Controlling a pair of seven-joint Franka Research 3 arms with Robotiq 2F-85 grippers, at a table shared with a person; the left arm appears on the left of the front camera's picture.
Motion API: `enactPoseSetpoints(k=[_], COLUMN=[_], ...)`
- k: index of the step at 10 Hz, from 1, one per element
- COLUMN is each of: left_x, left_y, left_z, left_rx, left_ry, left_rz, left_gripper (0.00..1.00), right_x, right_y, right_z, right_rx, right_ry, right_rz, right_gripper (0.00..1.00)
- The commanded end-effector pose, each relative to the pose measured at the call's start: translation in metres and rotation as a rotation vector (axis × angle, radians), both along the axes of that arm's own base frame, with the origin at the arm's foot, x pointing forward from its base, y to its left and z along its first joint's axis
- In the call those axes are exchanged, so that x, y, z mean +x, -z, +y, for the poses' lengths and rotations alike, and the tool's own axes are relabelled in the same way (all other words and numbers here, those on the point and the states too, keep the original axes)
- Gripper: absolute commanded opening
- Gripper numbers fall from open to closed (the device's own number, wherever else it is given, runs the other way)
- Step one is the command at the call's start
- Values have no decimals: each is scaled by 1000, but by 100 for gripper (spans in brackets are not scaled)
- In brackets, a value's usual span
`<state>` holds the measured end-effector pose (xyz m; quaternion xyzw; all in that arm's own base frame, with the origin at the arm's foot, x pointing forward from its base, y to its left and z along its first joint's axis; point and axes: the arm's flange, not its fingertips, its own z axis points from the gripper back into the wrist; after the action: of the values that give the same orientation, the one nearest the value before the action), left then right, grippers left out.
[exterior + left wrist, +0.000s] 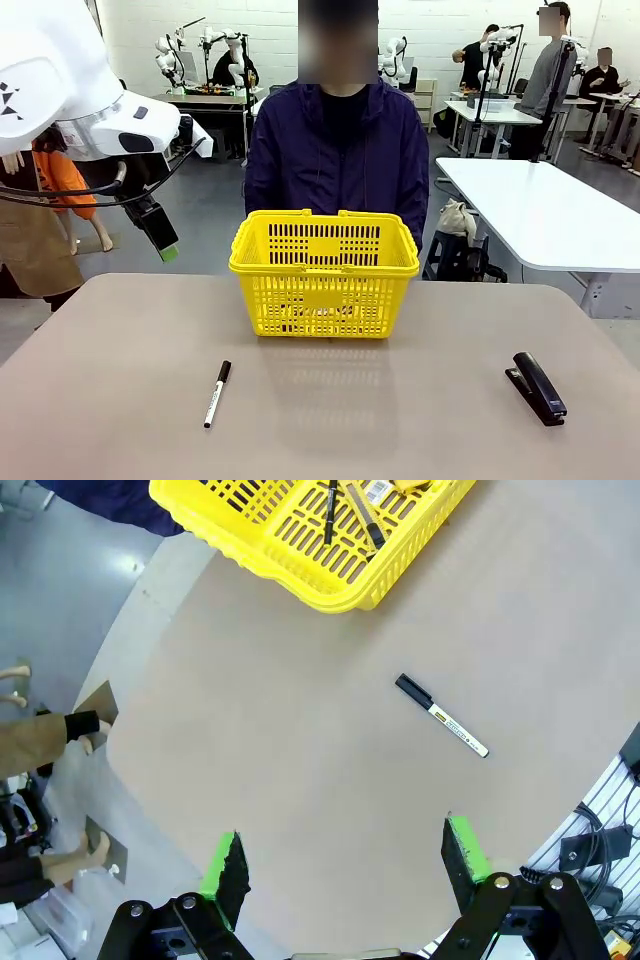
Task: Place the items the person wants into the basket.
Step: Pick up the item the person points to and place it in the Market Basket.
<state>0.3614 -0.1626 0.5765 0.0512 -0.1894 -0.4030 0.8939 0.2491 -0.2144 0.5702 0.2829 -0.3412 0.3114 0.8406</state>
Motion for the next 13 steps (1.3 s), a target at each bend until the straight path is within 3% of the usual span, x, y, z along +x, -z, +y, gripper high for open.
enactPoseSetpoints(k=[1, 2, 5, 8, 11, 13], left_x=[-2, 0, -32, -35, -22, -30], left_y=[0, 0, -34, -32, -9, 2], left_z=[2, 0, 117, 231, 298, 325], left_rx=[3, 0, -302, -559, -644, -704], left_ry=[-3, 0, 243, 393, 358, 342], left_rz=[3, 0, 61, 15, -40, -91], left_gripper=[100, 100, 100, 100, 100, 100], right_x=[2, 2, 2, 2, 2, 2], right_y=[-1, -1, -1, -1, -1, -1], right_z=[0, 0, 0, 0, 0, 0], right_rx=[33, 33, 33, 33, 33, 33], right_ry=[-11, -11, -11, -11, -11, -11], right_rz=[-27, -27, -27, -27, -27, -27], right_gripper=[100, 100, 100, 100, 100, 100])
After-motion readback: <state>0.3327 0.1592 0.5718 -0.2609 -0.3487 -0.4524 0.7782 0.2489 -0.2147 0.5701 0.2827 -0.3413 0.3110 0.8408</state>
